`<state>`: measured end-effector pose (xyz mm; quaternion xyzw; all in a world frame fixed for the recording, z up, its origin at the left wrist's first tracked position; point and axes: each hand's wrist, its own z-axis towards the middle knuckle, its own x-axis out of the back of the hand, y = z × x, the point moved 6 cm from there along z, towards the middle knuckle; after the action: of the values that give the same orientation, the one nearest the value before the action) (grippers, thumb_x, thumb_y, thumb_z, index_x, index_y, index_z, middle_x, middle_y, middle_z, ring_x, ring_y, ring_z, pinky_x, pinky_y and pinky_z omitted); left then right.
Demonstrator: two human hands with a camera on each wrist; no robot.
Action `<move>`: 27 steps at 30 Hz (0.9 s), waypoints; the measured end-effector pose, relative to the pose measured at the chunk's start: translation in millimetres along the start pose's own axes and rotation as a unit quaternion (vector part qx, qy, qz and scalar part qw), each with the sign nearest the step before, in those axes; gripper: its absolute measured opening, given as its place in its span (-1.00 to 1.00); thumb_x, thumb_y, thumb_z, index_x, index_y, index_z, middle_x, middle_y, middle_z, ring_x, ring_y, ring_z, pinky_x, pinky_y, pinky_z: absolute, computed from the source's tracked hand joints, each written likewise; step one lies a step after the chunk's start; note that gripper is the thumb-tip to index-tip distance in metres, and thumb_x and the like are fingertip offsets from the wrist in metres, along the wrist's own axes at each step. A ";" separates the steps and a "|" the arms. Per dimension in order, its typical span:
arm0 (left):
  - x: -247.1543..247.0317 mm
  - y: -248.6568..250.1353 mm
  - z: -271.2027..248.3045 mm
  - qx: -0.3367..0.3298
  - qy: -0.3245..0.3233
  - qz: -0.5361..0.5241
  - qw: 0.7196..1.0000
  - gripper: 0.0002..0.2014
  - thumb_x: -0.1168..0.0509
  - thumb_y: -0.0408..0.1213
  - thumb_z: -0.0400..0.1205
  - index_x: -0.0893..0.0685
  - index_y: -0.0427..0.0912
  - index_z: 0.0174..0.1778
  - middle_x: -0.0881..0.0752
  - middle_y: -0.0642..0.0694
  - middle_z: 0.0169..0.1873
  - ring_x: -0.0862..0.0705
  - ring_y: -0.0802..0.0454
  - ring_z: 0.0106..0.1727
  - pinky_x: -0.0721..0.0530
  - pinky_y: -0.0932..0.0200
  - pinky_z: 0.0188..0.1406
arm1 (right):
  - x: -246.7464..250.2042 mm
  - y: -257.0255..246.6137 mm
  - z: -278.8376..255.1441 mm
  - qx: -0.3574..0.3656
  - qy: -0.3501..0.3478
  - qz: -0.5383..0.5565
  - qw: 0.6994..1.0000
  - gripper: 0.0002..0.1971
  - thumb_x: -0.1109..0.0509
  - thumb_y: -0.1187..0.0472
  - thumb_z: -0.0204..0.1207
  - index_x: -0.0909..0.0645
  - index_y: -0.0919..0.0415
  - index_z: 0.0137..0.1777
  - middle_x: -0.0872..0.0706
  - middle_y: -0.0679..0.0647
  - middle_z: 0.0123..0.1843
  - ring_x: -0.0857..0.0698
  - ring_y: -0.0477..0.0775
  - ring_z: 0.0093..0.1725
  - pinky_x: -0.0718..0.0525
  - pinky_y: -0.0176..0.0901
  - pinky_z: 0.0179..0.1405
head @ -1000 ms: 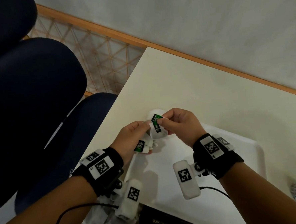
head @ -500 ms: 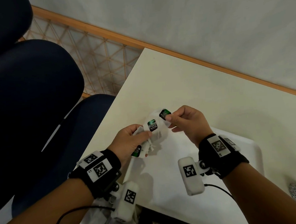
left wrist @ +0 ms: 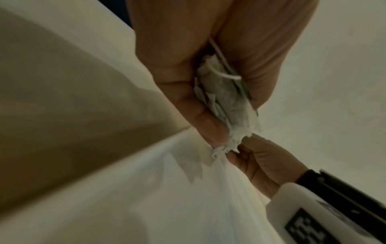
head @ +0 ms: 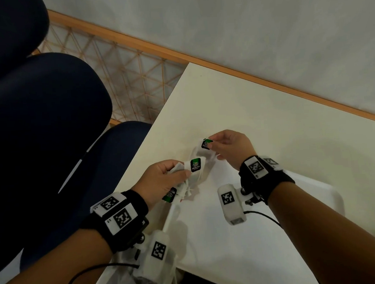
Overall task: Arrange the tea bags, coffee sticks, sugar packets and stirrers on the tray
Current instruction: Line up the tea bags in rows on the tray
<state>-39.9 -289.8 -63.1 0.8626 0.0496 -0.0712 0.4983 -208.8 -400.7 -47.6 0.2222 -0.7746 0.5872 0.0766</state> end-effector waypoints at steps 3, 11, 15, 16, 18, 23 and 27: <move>-1.5 -2.9 5.4 -0.001 -0.013 0.026 1.000 -0.84 -0.39 -0.36 0.59 -0.72 -0.14 -0.33 -0.70 -0.27 -0.37 -0.70 -0.23 -0.28 -0.70 0.06 -0.31 | 0.6 -1.1 9.4 0.013 0.011 -0.055 0.998 -0.93 -0.52 0.17 0.43 -0.68 0.03 -0.22 -0.77 0.01 -0.23 -0.67 -0.06 -0.31 -0.66 -0.25 -0.32; -5.9 -4.3 13.0 -0.003 -0.020 0.053 0.998 -0.89 -0.40 -0.32 0.59 -0.71 -0.18 -0.27 -0.68 -0.24 -0.32 -0.68 -0.28 -0.18 -0.66 -0.08 -0.14 | 7.3 -1.3 12.5 0.037 0.038 -0.161 0.986 -0.80 -0.49 0.01 0.46 -0.67 -0.03 0.05 -0.64 -0.07 -0.10 -0.57 -0.17 -0.23 -0.46 -0.38 -0.30; -9.9 -1.8 14.1 0.003 -0.024 0.047 0.999 -0.86 -0.39 -0.32 0.60 -0.70 -0.14 -0.29 -0.70 -0.21 -0.32 -0.72 -0.30 -0.16 -0.69 -0.02 -0.19 | 13.4 -10.1 -11.0 0.082 0.019 -0.092 0.992 -0.85 -0.39 -0.02 0.54 -0.73 -0.05 0.01 -0.75 -0.13 -0.06 -0.65 -0.20 -0.17 -0.52 -0.37 -0.16; -11.6 -0.6 13.5 0.004 -0.025 0.044 0.999 -0.89 -0.38 -0.33 0.60 -0.70 -0.17 -0.25 -0.70 -0.20 -0.33 -0.73 -0.30 -0.16 -0.70 0.04 -0.23 | 11.0 -10.6 -19.6 0.074 -0.016 -0.068 0.995 -0.83 -0.38 -0.05 0.54 -0.75 -0.05 -0.01 -0.77 -0.16 -0.11 -0.67 -0.21 -0.17 -0.54 -0.36 -0.14; -15.0 1.2 12.5 0.007 -0.025 0.041 0.999 -0.94 -0.39 -0.34 0.60 -0.71 -0.20 -0.19 -0.71 -0.20 -0.34 -0.73 -0.29 -0.17 -0.71 0.09 -0.28 | 4.4 -9.4 -35.5 0.065 -0.084 -0.059 0.993 -0.87 -0.45 -0.05 0.49 -0.77 -0.10 -0.05 -0.78 -0.21 -0.20 -0.67 -0.26 -0.19 -0.54 -0.47 -0.16; -24.0 1.4 8.8 0.023 -0.023 0.021 0.999 -0.95 -0.39 -0.35 0.59 -0.72 -0.25 -0.10 -0.70 -0.26 -0.28 -0.75 -0.27 -0.22 -0.67 0.16 -0.45 | 7.8 -3.7 -49.9 0.057 -0.117 -0.036 0.991 -0.92 -0.53 0.24 0.44 -0.80 0.10 -0.09 -0.83 -0.08 -0.23 -0.73 -0.23 -0.20 -0.57 -0.52 -0.15; -25.2 1.7 6.2 0.041 -0.013 -0.001 0.999 -0.86 -0.38 -0.34 0.59 -0.74 -0.28 0.02 -0.72 -0.26 -0.23 -0.75 -0.29 -0.19 -0.68 0.15 -0.46 | 20.1 4.4 -39.8 0.034 -0.083 -0.038 0.995 -0.93 -0.52 0.23 0.45 -0.79 0.03 -0.16 -0.80 -0.12 -0.30 -0.66 -0.24 -0.33 -0.56 -0.46 -0.31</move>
<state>-64.9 -296.4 -60.3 0.8815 0.0410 -0.0848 0.4626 -234.2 -367.4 -31.9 0.3016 -0.7490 0.5894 0.0270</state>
